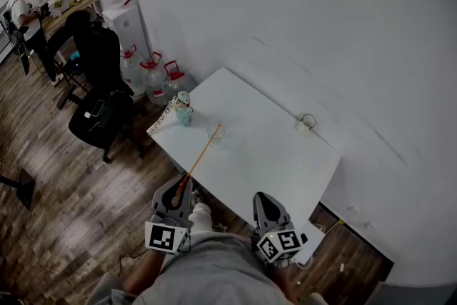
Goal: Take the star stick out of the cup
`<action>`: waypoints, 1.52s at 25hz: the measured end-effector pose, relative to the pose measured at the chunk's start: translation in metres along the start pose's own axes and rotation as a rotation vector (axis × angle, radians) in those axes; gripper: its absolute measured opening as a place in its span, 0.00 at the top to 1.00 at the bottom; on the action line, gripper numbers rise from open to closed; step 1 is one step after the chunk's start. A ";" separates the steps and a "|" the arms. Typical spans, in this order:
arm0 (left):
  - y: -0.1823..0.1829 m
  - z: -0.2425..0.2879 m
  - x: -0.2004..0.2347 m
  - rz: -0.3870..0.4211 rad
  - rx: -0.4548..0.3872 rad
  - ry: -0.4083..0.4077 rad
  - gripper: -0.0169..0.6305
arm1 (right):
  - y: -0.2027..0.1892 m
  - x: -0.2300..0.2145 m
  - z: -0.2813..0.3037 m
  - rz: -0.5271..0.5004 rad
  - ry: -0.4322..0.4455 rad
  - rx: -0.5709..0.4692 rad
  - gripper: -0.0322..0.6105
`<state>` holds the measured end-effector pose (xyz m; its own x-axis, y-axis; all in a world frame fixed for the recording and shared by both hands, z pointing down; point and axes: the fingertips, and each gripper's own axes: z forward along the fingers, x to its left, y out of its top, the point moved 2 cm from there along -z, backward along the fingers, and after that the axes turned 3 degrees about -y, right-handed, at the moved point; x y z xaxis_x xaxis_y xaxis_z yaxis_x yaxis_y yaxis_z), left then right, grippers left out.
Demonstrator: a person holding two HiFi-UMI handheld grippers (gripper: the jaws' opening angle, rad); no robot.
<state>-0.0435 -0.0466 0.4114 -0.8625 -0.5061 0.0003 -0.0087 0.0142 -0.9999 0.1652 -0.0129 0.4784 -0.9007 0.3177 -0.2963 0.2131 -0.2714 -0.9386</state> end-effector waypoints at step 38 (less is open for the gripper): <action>-0.011 0.077 0.024 -0.018 0.035 -0.053 0.91 | 0.030 -0.027 0.068 -0.052 -0.011 0.010 0.89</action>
<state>-0.0253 -0.1253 0.4208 -0.8343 -0.5510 0.0180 -0.0051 -0.0248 -0.9997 0.1704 -0.0912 0.4706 -0.9146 0.3217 -0.2449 0.1618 -0.2640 -0.9509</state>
